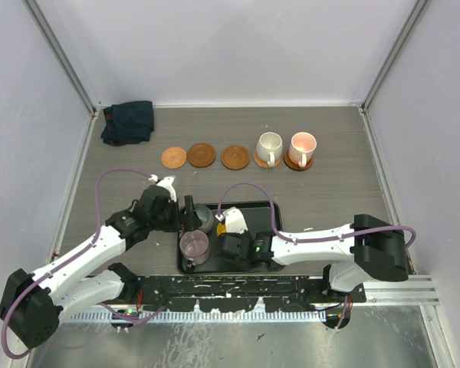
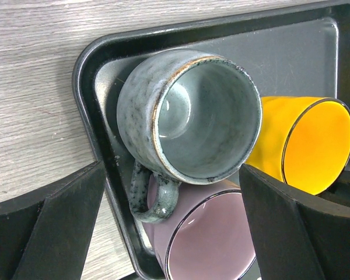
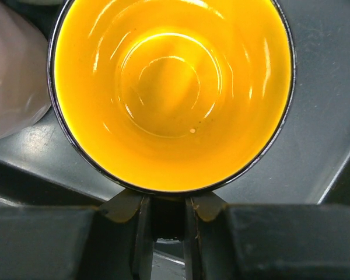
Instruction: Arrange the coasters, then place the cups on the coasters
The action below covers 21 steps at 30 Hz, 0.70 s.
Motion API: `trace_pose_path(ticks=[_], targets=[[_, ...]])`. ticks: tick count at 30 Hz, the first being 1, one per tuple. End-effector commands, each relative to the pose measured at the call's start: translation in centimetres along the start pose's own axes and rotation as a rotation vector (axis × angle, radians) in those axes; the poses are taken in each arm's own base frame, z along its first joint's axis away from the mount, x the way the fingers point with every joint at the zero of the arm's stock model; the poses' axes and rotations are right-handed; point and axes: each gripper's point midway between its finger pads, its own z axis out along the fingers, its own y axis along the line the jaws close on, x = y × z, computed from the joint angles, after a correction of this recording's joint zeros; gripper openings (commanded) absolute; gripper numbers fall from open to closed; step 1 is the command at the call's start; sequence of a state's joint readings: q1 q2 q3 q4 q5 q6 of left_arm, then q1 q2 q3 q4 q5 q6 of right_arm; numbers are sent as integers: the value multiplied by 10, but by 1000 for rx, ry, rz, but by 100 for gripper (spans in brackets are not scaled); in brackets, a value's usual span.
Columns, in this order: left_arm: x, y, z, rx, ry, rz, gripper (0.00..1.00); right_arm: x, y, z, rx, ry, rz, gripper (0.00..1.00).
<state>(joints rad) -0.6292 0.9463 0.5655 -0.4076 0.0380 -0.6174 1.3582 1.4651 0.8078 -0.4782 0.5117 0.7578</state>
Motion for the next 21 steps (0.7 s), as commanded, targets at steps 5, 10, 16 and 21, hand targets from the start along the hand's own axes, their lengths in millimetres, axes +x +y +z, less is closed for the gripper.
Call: trace_pose_path(ticks=[5, 10, 16, 21], targets=[[-26, -13, -14, 42, -112, 13, 98, -71, -9, -20, 54, -235, 47, 1], [-32, -16, -20, 55, -141, 19, 98, -95, -21, -22, 55, -283, 90, 1], [-31, -13, -19, 40, -136, 25, 98, -118, -31, -25, 56, -343, 114, 1], [-33, -13, -19, 35, -145, 23, 98, -152, -49, -23, 77, -406, 136, 1]])
